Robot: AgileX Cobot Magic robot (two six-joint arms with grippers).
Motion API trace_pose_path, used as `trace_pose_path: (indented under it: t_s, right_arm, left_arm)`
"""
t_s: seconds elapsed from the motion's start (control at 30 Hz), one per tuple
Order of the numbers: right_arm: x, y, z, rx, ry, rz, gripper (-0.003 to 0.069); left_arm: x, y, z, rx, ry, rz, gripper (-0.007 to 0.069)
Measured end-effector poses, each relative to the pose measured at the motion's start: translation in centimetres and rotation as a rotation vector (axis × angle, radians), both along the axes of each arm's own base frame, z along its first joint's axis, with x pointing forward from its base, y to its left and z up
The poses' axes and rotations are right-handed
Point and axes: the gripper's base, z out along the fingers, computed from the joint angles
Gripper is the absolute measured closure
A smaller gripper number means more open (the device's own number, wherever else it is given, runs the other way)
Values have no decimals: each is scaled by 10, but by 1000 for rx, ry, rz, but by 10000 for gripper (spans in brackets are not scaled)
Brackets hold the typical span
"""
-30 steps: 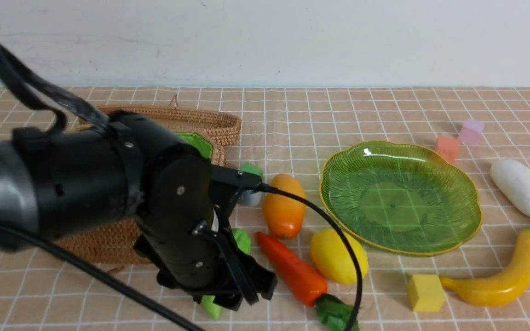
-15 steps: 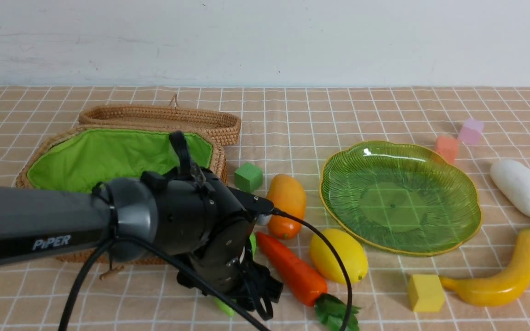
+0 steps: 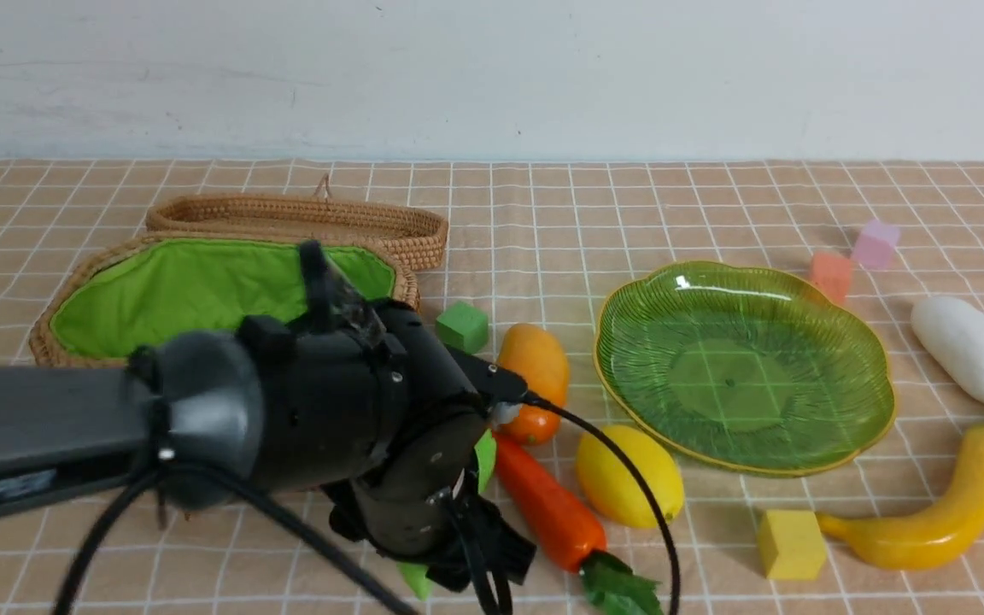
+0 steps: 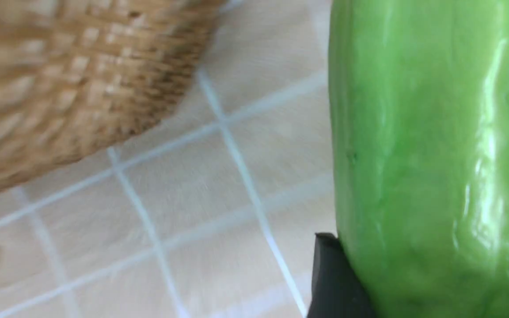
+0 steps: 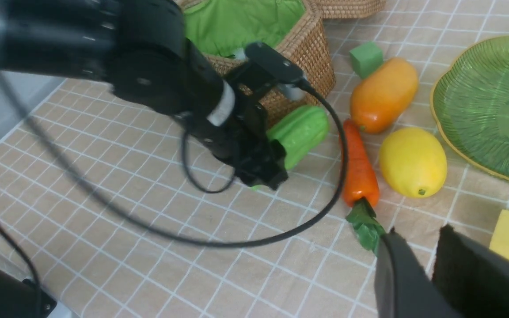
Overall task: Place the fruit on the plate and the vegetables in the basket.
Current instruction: Take a chayote with your left arm and place it on the basket on the left.
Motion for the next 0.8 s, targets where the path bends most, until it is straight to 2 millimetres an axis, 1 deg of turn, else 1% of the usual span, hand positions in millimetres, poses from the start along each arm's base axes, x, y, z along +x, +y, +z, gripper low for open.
trace_pose_path:
  t_s: [0.07, 0.1, 0.13, 0.2, 0.23, 0.27, 0.3, 0.33, 0.37, 0.4, 0.43, 0.47, 0.53, 0.57, 0.6, 0.63, 0.7, 0.77, 0.8]
  right_arm:
    - [0, 0, 0, 1, -2, -1, 505]
    - [0, 0, 0, 2, -3, -2, 505]
    - [0, 0, 0, 2, -4, -3, 505]
    - [0, 0, 1, 3, -6, -4, 505]
    - [0, 0, 1, 3, -6, -4, 505]
    - [0, 0, 1, 4, -5, -5, 505]
    - [0, 0, 1, 4, -6, -5, 505]
    - [0, 0, 1, 4, -6, -5, 505]
    - [0, 0, 1, 4, -6, -5, 505]
    - [0, 0, 1, -1, -11, -2, 505]
    - [0, 0, 1, -1, -11, -2, 505]
    - [0, 0, 1, -7, -16, 1, 504]
    - [0, 0, 1, -11, -19, 4, 501]
    - [0, 0, 1, -11, -19, 4, 501]
    - [0, 0, 0, -12, -18, 4, 501]
    - [0, 0, 0, -12, -18, 4, 500]
    - [0, 0, 0, -13, -17, 5, 497]
    - [0, 0, 0, -13, -16, 6, 497]
    - [1, 0, 0, -13, -17, 4, 497]
  left_arm:
    - [-15, 3, 28, 3, -53, -100, 228]
    - [-20, 9, 45, 14, -98, -169, 228]
    - [-22, 16, 58, 21, -139, -207, 228]
    - [-19, 33, 76, 76, -212, -294, 228]
    - [-15, 48, 86, 114, -254, -327, 228]
    - [-12, 56, 91, 145, -276, -361, 228]
    - [-2, 74, 97, 196, -304, -380, 228]
    - [4, 84, 99, 235, -321, -408, 228]
    - [7, 89, 99, 242, -323, -399, 228]
    - [22, 108, 100, 297, -349, -420, 228]
    - [23, 110, 100, 305, -346, -419, 228]
    - [35, 125, 98, 338, -358, -420, 228]
    - [51, 143, 92, 384, -370, -427, 228]
    - [53, 145, 91, 390, -374, -435, 228]
    - [63, 155, 85, 419, -372, -440, 228]
    - [64, 156, 84, 420, -368, -437, 228]
    - [74, 163, 76, 438, -374, -442, 213]
    - [76, 164, 73, 445, -370, -444, 156]
    - [78, 164, 71, 451, -366, -448, 102]
